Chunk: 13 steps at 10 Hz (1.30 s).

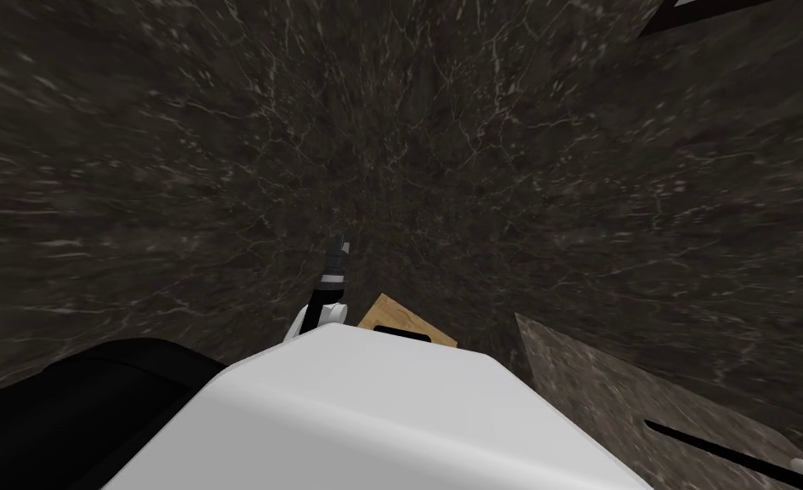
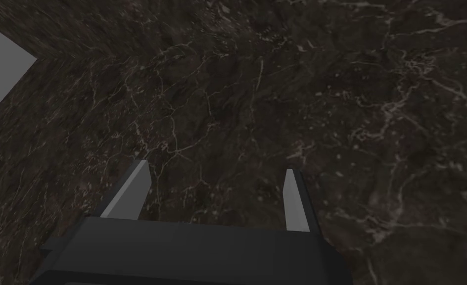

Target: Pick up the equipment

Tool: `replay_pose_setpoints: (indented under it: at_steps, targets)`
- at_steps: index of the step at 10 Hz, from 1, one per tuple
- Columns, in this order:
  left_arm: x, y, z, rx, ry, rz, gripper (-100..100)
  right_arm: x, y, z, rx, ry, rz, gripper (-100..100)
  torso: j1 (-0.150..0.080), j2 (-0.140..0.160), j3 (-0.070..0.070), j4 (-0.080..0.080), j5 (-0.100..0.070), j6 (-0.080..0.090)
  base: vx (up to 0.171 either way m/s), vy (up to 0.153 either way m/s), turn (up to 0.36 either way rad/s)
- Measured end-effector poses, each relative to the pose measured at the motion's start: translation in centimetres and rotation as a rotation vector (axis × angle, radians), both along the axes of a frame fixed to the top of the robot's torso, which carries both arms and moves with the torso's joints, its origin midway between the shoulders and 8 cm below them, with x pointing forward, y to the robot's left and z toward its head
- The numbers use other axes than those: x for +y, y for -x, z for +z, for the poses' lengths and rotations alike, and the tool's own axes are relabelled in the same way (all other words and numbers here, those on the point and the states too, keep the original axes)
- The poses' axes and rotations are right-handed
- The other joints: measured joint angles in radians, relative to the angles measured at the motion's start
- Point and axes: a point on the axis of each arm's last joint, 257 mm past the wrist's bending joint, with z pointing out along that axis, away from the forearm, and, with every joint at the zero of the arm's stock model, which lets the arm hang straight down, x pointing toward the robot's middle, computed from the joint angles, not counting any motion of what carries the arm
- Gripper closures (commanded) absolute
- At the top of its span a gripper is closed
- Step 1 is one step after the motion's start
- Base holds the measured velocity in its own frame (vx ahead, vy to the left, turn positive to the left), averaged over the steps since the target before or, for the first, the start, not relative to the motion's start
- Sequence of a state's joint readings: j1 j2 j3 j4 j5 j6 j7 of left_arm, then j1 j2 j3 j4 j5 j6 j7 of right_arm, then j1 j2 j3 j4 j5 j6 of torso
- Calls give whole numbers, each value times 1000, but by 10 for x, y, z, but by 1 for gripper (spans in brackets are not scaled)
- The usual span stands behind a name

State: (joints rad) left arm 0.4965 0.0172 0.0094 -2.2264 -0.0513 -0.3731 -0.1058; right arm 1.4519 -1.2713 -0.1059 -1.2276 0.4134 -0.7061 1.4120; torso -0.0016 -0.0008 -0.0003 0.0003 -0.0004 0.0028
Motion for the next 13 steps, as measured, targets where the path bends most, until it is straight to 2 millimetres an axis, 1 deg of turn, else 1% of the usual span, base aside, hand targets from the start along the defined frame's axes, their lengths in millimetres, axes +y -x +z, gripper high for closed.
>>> replay_pose_setpoints:
  at_steps: [2,4,5,6,9,10,13]
  targets:
    - [0,0,0,0,0,0,0,1,17,-5,41,1,31,-100,0,-1,0,0,0,0,-9,-14,187]
    - [0,0,0,0,0,0,0,4,38,-6,87,2,61,-100,0,-1,-1,0,0,0,-4,-11,124]
    - [0,0,0,0,0,0,0,4,39,-7,90,3,64,0,1,-1,-1,0,0,1,0,0,0]
    - [0,0,0,0,0,0,0,4,39,-7,90,3,64,-100,1,-1,-1,0,0,1,-7,-13,65]
    - [0,0,0,0,0,0,0,13,42,-26,87,1,51,-100,-1,0,0,0,0,1,-11,-20,46]
    - [0,0,0,0,0,0,0,13,42,-27,88,3,50,100,0,-1,0,0,0,1,-3,-2,-18]
    - [0,0,0,0,0,0,0,13,43,-27,89,2,47,100,1,-1,-1,0,0,0,0,0,0]
